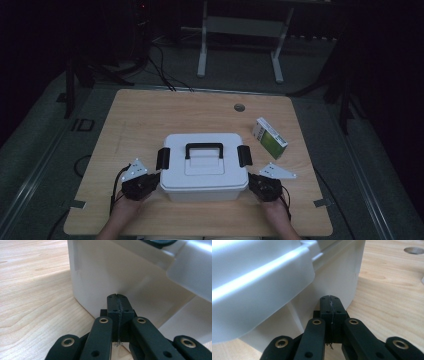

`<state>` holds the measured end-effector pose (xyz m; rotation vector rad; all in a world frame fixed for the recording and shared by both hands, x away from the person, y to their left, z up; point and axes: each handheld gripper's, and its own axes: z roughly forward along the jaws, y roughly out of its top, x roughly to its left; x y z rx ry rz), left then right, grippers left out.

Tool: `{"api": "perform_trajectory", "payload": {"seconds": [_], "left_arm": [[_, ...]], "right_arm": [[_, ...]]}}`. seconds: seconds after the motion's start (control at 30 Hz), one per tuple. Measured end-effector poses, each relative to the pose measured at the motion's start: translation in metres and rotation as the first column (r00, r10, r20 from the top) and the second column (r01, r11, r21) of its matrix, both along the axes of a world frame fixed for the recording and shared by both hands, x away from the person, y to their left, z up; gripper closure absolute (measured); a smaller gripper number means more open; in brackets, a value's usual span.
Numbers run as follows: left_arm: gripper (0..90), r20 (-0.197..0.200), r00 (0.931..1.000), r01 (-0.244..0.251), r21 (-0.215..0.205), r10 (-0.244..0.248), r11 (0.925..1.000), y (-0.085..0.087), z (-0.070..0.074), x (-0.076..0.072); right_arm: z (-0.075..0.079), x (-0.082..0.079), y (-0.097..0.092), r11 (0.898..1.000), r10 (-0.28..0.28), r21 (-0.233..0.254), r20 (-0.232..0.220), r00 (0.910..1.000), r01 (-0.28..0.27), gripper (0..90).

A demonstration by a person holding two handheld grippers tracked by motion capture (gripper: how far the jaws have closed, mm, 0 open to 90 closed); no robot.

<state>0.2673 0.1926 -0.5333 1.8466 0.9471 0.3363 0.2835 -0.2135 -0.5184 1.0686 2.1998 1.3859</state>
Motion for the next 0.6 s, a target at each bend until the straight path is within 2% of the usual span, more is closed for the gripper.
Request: {"api": "perform_trajectory", "payload": {"seconds": [0.1, 0.23, 0.3, 0.4, 0.6], "left_arm": [[89.8, 0.000, 1.0000, -0.008, 0.002, 0.008, 1.0000, 0.000, 0.000, 0.005], [89.8, -0.005, 0.9999, -0.015, -0.021, 0.015, 0.9997, 0.003, -0.001, 0.011], [89.8, -0.007, 0.9998, -0.019, -0.024, 0.019, 0.9995, 0.003, -0.001, 0.014], [89.8, -0.009, 0.9997, -0.023, -0.022, 0.023, 0.9995, 0.003, -0.001, 0.017], [89.8, -0.008, 0.9996, -0.028, -0.004, 0.028, 0.9996, 0.004, 0.001, 0.023]], "right_arm": [[0.001, 0.005, 0.002, 1.000, -0.007, 0.000, 0.002, 1.0000, 0.007, 90.0], [-0.002, 0.011, 0.004, 1.000, -0.009, -0.016, 0.001, 1.0000, 0.009, 90.0], [-0.003, 0.014, 0.004, 1.000, -0.006, -0.007, -0.004, 1.0000, 0.006, 90.0], [-0.002, 0.017, 0.006, 1.000, -0.008, -0.025, 0.002, 1.0000, 0.008, 90.0], [-0.002, 0.019, 0.007, 1.000, -0.006, -0.019, -0.003, 1.0000, 0.006, 90.0]]}}
